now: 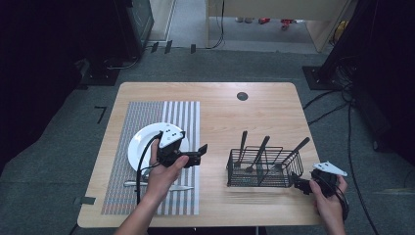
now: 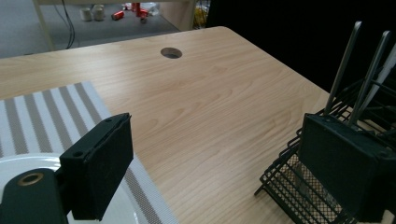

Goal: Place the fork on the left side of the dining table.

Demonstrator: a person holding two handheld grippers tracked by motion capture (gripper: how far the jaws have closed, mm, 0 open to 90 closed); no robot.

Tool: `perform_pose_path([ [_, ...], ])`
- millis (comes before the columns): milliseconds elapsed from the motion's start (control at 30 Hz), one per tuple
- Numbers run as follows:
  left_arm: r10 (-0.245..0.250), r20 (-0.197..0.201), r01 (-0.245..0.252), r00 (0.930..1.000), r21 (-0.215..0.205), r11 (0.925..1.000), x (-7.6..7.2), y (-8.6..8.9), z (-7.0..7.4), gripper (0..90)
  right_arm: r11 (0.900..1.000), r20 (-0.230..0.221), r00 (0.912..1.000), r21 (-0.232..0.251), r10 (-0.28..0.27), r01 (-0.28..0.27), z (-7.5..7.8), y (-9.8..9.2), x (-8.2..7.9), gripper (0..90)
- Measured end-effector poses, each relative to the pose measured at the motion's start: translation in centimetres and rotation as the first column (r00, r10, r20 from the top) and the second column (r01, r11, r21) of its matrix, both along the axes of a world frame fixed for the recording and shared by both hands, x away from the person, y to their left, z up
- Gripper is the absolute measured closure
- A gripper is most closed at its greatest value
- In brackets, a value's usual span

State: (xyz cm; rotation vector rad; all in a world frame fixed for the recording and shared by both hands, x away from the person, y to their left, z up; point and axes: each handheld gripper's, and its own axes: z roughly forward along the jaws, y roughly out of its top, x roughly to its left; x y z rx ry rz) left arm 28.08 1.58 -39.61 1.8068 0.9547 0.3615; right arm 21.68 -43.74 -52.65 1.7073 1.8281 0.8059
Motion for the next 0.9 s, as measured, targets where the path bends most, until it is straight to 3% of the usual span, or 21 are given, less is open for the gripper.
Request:
perform_pose_path([
  [100, -0.023, -0.012, 0.022, 0.9997, -0.022, 0.9995, 0.3, -0.8, 0.1, 10.8, 1.0, 0.001, 1.0, -0.001, 0.0, 0.0, 0.0, 0.0, 0.0, 4.2],
  [500, -0.039, -0.012, 0.039, 0.9992, -0.019, 0.999, 0.6, -3.4, 0.5, 10.8, 1.0, 0.0, 1.0, 0.0, 0.001, -0.001, 0.0, 0.0, 0.0, 4.2],
  [600, -0.051, -0.014, 0.051, 0.9986, -0.032, 0.9982, 0.7, -4.0, 0.6, 14.6, 1.0, 0.0, 1.0, 0.0, 0.0, 0.0, 0.0, 0.0, 0.0, 4.2],
  [767, -0.062, -0.004, 0.062, 0.9981, -0.01, 0.998, 0.7, -5.5, 0.6, 14.6, 1.0, 0.002, 1.0, -0.001, 0.002, -0.002, 0.0, 0.0, 0.0, 5.0],
  [800, -0.093, -0.012, 0.093, 0.9956, -0.026, 0.9953, 0.5, -6.0, 0.7, 14.6, 1.0, 0.001, 1.0, -0.001, 0.005, -0.005, 0.0, 0.0, 0.0, 5.3],
  [900, -0.102, 0.002, 0.102, 0.9948, -0.007, 0.9948, 0.4, -6.7, 0.8, 14.7, 1.0, 0.004, 1.0, -0.001, 0.007, -0.007, 0.0, 0.0, 0.0, 5.4],
])
